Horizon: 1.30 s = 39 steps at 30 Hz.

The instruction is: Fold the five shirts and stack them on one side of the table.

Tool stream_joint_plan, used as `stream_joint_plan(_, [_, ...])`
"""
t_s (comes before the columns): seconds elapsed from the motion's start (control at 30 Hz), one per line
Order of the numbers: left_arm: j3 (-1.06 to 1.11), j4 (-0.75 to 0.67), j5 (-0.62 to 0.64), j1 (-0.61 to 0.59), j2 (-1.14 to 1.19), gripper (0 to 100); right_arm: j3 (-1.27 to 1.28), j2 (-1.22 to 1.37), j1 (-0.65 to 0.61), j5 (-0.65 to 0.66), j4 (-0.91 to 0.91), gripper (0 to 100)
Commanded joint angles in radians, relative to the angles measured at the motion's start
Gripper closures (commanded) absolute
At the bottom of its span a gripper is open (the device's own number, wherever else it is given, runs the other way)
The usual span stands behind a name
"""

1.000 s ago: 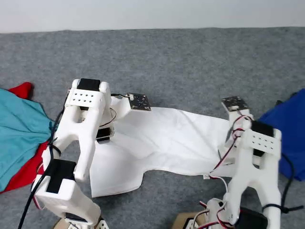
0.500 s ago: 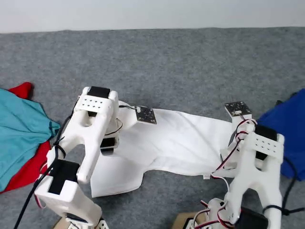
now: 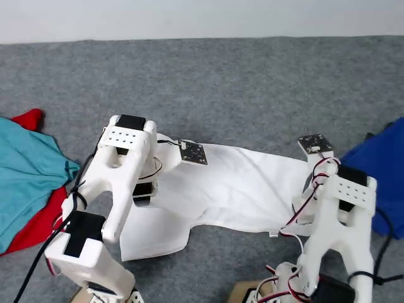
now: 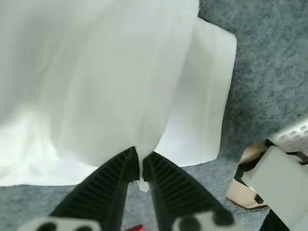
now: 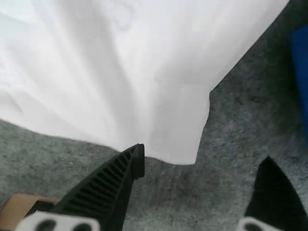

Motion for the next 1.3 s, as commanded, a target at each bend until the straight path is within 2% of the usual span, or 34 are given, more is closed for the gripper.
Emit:
stream_joint_plan(0.0, [-0.004, 0.031, -0.003, -0.002, -0.049, 100, -0.097, -0.008, 0.007, 0.002, 0.058, 61.5])
stream_joint_plan(0.13, [-0.004, 0.031, -0.003, -0.009, -0.052, 100, -0.129, -0.008, -0.022, 0.0, 0.11, 61.5])
stream_joint_plan(0.4, [0.03, 0.034, -0.012, -0.123, -0.1, 100, -0.201, -0.008, -0.047, -0.063, 0.183, 61.6])
stream_joint_plan(0.63, [0.183, 0.028, -0.054, -0.081, -0.255, 100, -0.218, -0.005, -0.048, -0.063, 0.18, 61.6])
stream_joint_plan(1.27, [0.36, 0.031, -0.098, -0.078, -0.27, 100, -0.212, -0.008, -0.047, -0.063, 0.214, 61.6])
